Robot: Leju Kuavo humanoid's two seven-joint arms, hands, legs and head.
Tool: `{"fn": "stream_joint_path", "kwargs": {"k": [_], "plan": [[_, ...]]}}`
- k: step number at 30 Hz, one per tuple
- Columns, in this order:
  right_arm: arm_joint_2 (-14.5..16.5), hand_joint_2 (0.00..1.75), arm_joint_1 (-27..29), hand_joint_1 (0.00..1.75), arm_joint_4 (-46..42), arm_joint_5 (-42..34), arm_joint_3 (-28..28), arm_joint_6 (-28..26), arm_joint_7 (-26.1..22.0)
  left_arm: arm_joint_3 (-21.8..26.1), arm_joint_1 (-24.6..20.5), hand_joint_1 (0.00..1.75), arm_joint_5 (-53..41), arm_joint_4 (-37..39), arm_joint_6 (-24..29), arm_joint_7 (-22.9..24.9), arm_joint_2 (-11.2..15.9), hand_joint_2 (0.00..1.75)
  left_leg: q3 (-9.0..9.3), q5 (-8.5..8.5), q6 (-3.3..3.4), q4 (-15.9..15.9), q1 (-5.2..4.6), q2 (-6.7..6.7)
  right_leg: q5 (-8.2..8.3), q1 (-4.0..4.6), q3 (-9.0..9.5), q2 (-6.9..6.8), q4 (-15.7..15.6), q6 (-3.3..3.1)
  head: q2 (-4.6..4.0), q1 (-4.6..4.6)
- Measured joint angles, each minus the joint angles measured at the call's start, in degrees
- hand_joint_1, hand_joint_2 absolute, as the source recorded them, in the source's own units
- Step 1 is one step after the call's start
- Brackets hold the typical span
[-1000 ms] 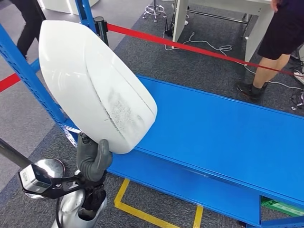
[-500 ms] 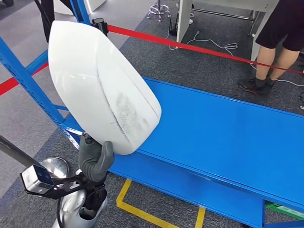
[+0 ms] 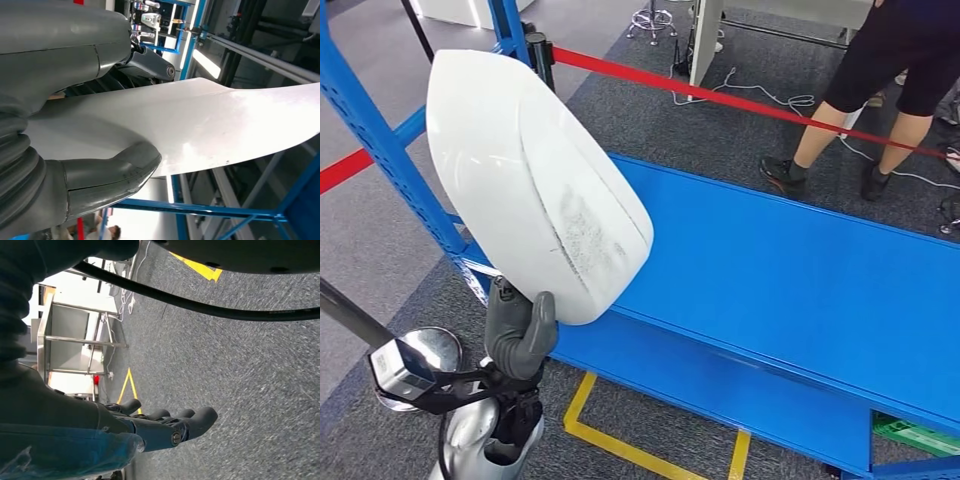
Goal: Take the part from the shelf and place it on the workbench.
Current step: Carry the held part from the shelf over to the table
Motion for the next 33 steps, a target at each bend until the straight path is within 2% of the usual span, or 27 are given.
{"fn": "stream_joint_path", "kwargs": {"k": [3, 4, 5, 6, 7, 9, 10, 13, 14, 15, 16, 18, 19, 20, 21, 22, 23, 24, 25, 26, 28, 29, 30, 31, 33], "plan": [[0.00, 1.75, -0.01, 0.00, 0.00, -0.04, 0.00, -0.09, 0.05, -0.09, -0.01, 1.75, 0.00, 0.25, 0.00, 0.14, 0.01, 1.75, -0.79, 0.65, 0.60, -0.02, -0.07, 0.05, -6.49, 0.01, -3.61, 0.06, 10.23, 0.32, 0.00, 0.17], [0.00, 1.75, -0.03, 0.00, 0.00, -0.07, 0.00, -0.09, 0.05, -0.09, -0.01, 1.75, -0.01, 0.35, 0.00, 0.18, 0.01, 1.75, -1.16, 0.93, 0.65, -0.02, -0.11, 0.05, -7.50, 0.02, -4.23, 0.07, 12.65, 0.36, 0.00, 0.17], [0.00, 1.75, -0.05, 0.00, 0.00, -0.10, 0.00, -0.09, 0.08, -0.09, 0.00, 1.75, -0.02, 0.45, 0.00, 0.21, 0.02, 1.75, -1.54, 1.25, 0.62, -0.02, -0.13, 0.03, -7.42, 0.02, -3.84, 0.07, 13.05, 0.37, 0.00, 0.18], [0.00, 1.75, -0.08, 0.00, 0.00, -0.13, 0.00, -0.08, 0.12, -0.09, 0.01, 1.75, -0.02, 0.52, 0.00, 0.26, 0.02, 1.75, -1.92, 1.60, 0.53, -0.01, -0.12, -0.02, -6.35, 0.00, -2.24, 0.07, 11.09, 0.35, 0.00, 0.17], [0.00, 1.75, -0.11, 0.00, 0.00, -0.09, 0.00, -0.08, 0.18, -0.09, 0.01, 1.75, -0.03, 0.57, 0.00, 0.30, 0.02, 1.75, -2.26, 1.95, 0.34, 0.01, -0.09, -0.09, -4.81, -0.04, 0.36, 0.08, 7.23, 0.34, 0.00, 0.19], [0.01, 1.75, -0.13, 0.00, 0.00, -0.01, 0.00, -0.07, 0.30, -0.11, 0.01, 1.75, -0.05, 0.59, 0.01, 0.38, 0.02, 1.75, -2.75, 2.64, -0.27, 0.05, -0.11, -0.23, -2.81, 0.02, 5.10, 0.32, -0.18, 0.12, 0.00, 0.14], [0.04, 1.75, -0.11, 0.00, 0.00, 0.03, 0.00, -0.06, 0.32, -0.13, -0.02, 1.75, -0.05, 0.60, 0.01, 0.40, 0.01, 1.75, -2.85, 2.95, -0.62, 0.13, -0.14, -0.26, -2.46, 0.10, 6.09, 0.51, -2.08, -0.09, 0.00, 0.12], [0.18, 1.75, -0.12, 0.00, 0.00, -0.01, 0.00, -0.05, 0.30, -0.15, -0.05, 1.75, -0.08, 0.61, 0.02, 0.41, 0.00, 1.75, -3.04, 3.88, -1.67, -0.05, -0.07, -0.25, -1.74, 0.30, 5.22, 0.78, -2.47, -1.31, 0.00, -0.02], [0.21, 1.75, -0.17, 0.00, 0.00, -0.02, 0.00, -0.05, 0.30, -0.15, -0.03, 1.75, -0.08, 0.61, 0.02, 0.41, 0.01, 1.75, -3.34, 3.31, -2.01, 0.17, -0.02, -0.22, -1.27, 0.25, 4.87, 0.69, -2.49, -1.83, 0.00, -0.08], [0.24, 1.75, -0.20, 0.00, 0.00, -0.03, 0.00, -0.05, 0.30, -0.15, -0.02, 1.75, -0.09, 0.61, 0.03, 0.41, 0.01, 1.75, -3.86, 1.74, -2.30, 1.26, 0.02, -0.18, -0.69, 0.17, 4.42, 0.56, -2.57, -2.30, 0.00, -0.13], [0.26, 1.75, -0.23, 0.00, 0.00, -0.04, 0.00, -0.05, 0.31, -0.15, -0.02, 1.75, -0.09, 0.61, 0.04, 0.41, 0.02, 1.75, -4.67, -0.77, -2.55, 3.53, 0.05, -0.14, -0.04, 0.09, 3.86, 0.42, -2.60, -2.65, 0.00, -0.19], [0.26, 1.75, -0.24, 0.00, 0.00, -0.05, 0.00, -0.05, 0.31, -0.14, -0.01, 1.75, -0.09, 0.62, 0.09, 0.42, 0.03, 1.75, -6.64, -6.28, -2.91, 10.76, 0.06, -0.11, 1.17, 0.15, 2.44, 0.26, -2.55, -2.97, 0.00, -0.31], [0.26, 1.75, -0.24, 0.00, 0.00, -0.05, 0.00, -0.05, 0.31, -0.13, -0.01, 1.75, -0.09, 0.65, 0.13, 0.46, 0.05, 1.75, -7.20, -7.70, -3.01, 13.95, 0.06, -0.11, 1.73, 0.19, 1.67, 0.17, -2.51, -2.99, 0.00, -0.31], [0.26, 1.75, -0.25, 0.00, 0.00, -0.05, 0.00, -0.05, 0.31, -0.14, -0.01, 1.75, -0.10, 0.69, 0.19, 0.56, 0.08, 1.75, -7.02, -7.90, -3.01, 15.60, 0.06, -0.10, 2.26, 0.23, 0.93, 0.10, -2.48, -2.95, 0.00, -0.32], [0.26, 1.75, -0.25, 0.00, 0.00, -0.04, 0.00, -0.05, 0.31, -0.15, -0.01, 1.75, -0.10, 0.72, 0.26, 0.69, 0.09, 1.75, -5.86, -7.07, -2.94, 15.25, 0.06, -0.10, 2.76, 0.27, 0.24, 0.05, -2.47, -2.87, 0.00, -0.31], [0.27, 1.75, -0.27, 0.00, 0.00, -0.02, 0.00, -0.05, 0.31, -0.16, -0.03, 1.75, -0.10, 0.75, 0.35, 0.85, 0.08, 1.75, -3.65, -5.76, -2.78, 12.85, 0.05, -0.10, 3.25, 0.28, -0.36, 0.03, -2.46, -2.74, 0.00, -0.32], [0.27, 1.75, -0.29, 0.00, 0.00, 0.00, 0.00, -0.05, 0.31, -0.19, -0.09, 1.75, -0.10, 0.76, 0.46, 0.97, 0.05, 1.75, -0.70, -4.77, -2.55, 9.18, 0.05, -0.09, 3.73, 0.29, -0.85, 0.05, -2.45, -2.57, 0.00, -0.32], [0.28, 1.75, -0.30, 0.00, 0.00, 0.03, 0.00, -0.05, 0.31, -0.23, -0.19, 1.75, -0.10, 0.76, 0.56, 1.05, 0.02, 1.75, 2.28, -4.38, -2.29, 5.10, -0.02, -0.09, 4.17, 0.35, -1.29, 0.06, -2.42, -2.36, 0.00, -0.31], [0.30, 1.75, -0.31, 0.00, 0.00, 0.05, 0.00, -0.05, 0.30, -0.26, -0.31, 1.75, -0.09, 0.77, 0.65, 1.11, -0.02, 1.75, 4.46, -4.40, -2.02, 1.84, -0.13, -0.09, 4.67, 0.39, -1.59, 0.07, -2.42, -2.08, 0.00, -0.27], [0.31, 1.75, -0.31, 0.00, 0.00, 0.08, 0.00, -0.05, 0.28, -0.28, -0.41, 1.75, -0.07, 0.77, 0.73, 1.16, -0.04, 1.75, 5.67, -4.64, -1.72, -0.20, -0.29, -0.11, 5.17, 0.36, -1.79, 0.06, -2.49, -1.77, 0.00, -0.26], [0.36, 1.75, -0.27, 0.00, 0.00, 0.16, 0.00, -0.08, 0.25, -0.27, -0.51, 1.75, 0.02, 0.78, 0.84, 1.32, -0.05, 1.75, 5.60, -4.24, -1.00, -1.27, -0.58, -0.10, 6.18, 0.14, -2.04, 0.05, -2.85, -1.05, 0.00, -0.24], [0.38, 1.75, -0.23, 0.00, 0.00, 0.20, 0.00, -0.12, 0.23, -0.28, -0.55, 1.75, 0.06, 0.78, 0.89, 1.38, -0.06, 1.75, 5.29, -3.71, -0.59, -1.42, -0.60, -0.04, 5.99, 0.01, -2.29, 0.08, -2.77, -0.73, 0.00, -0.29], [0.39, 1.75, -0.20, 0.00, 0.00, 0.23, 0.00, -0.16, 0.22, -0.28, -0.59, 1.75, 0.09, 0.78, 0.91, 1.44, -0.08, 1.75, 4.88, -3.11, -0.17, -1.57, -0.54, 0.04, 4.81, -0.05, -2.75, 0.12, -1.92, -0.45, 0.00, -0.21], [0.39, 1.75, -0.18, 0.00, 0.00, 0.25, 0.00, -0.21, 0.20, -0.30, -0.64, 1.75, 0.11, 0.78, 0.93, 1.50, -0.09, 1.75, 4.33, -2.46, 0.16, -1.70, -0.44, 0.12, 2.62, -0.07, -3.51, 0.16, 0.14, -0.21, 0.00, -0.16], [0.39, 1.75, -0.23, 0.00, 0.00, 0.29, 0.00, -0.25, 0.11, -0.31, -0.67, 1.75, 0.10, 0.79, 1.03, 1.72, -0.10, 1.75, 2.92, -1.26, 0.51, -1.69, -0.41, 0.19, -2.95, -0.07, -5.43, 0.18, 7.13, 0.15, 0.00, 0.02]]}}
